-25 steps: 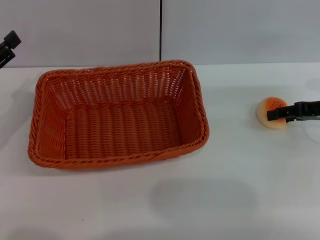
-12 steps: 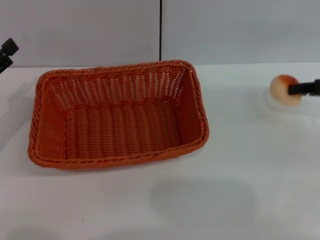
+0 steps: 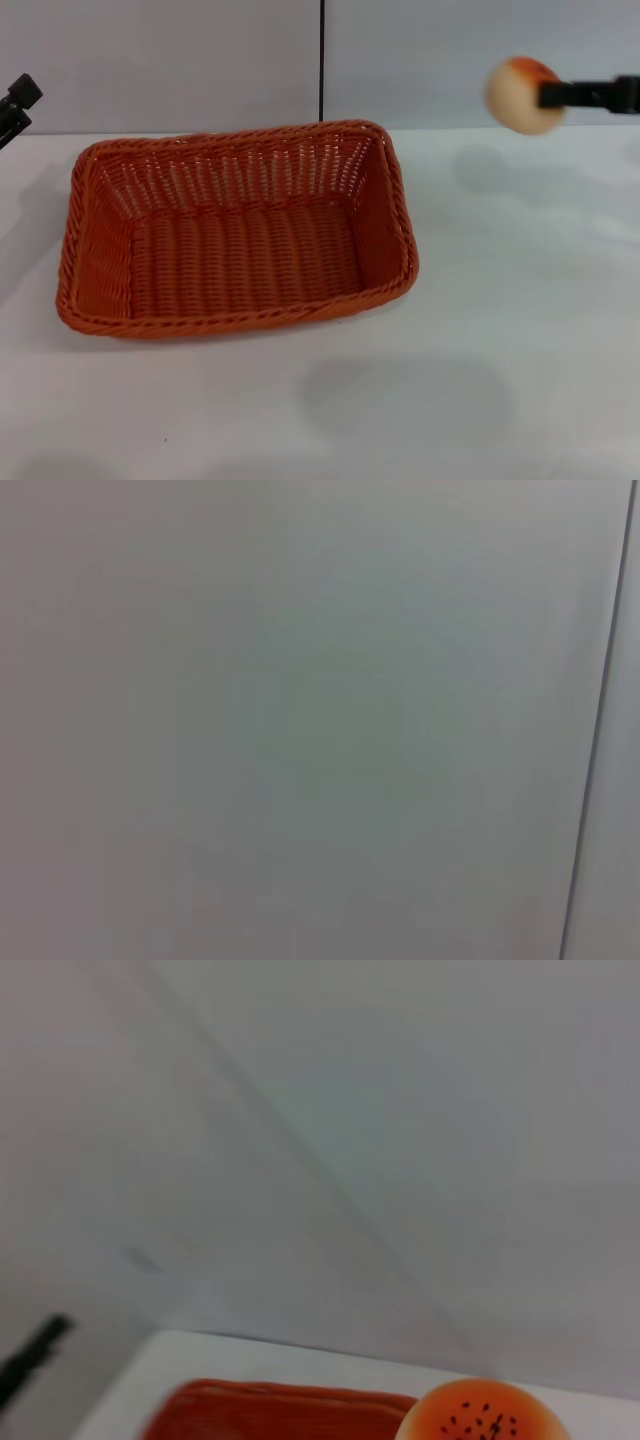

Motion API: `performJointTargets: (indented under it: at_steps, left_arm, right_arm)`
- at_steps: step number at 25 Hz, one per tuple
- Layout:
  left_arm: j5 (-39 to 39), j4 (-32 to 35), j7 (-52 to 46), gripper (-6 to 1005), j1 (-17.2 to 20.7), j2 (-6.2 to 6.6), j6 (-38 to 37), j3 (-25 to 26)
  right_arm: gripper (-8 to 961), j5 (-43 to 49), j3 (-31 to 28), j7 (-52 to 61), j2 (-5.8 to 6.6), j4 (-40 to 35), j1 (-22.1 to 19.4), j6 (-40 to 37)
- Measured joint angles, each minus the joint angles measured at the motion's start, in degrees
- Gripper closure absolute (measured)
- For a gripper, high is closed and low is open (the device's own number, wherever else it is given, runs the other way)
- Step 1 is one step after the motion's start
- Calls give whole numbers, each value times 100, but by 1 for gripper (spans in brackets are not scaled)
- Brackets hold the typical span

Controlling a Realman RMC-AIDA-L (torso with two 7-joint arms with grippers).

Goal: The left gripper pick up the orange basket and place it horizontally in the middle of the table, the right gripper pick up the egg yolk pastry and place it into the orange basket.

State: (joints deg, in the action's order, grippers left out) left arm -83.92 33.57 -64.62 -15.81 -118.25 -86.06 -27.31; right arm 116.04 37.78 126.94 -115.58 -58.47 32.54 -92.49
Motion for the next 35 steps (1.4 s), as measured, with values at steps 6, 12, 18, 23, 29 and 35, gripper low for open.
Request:
performJointTargets:
  at_steps: [6, 12, 18, 23, 29, 35]
  left_arm:
    - [84, -10, 2, 223, -8, 4, -7, 21]
    - [149, -35, 3, 223, -64, -7, -9, -19]
    - [149, -236, 134, 223, -132, -4, -4, -27]
    - [149, -307, 216, 223, -144, -3, 13, -14]
    - [148, -380, 306, 223, -161, 8, 23, 8]
    - [168, -396, 412, 223, -76, -1, -5, 10]
  right_arm:
    - [808, -422, 796, -240, -94, 467, 545, -154]
    - [845, -435, 1119, -1053, -188, 1697, 1358, 124]
    - [894, -438, 1140, -2296, -281, 2419, 1721, 738]
    - [782, -726, 1204, -2853, -329, 2747, 1725, 1029]
    - [620, -1220, 1183, -3132, -332, 2442, 1417, 893]
    - [509, -1907, 1137, -3138, -303, 1205, 399, 447]
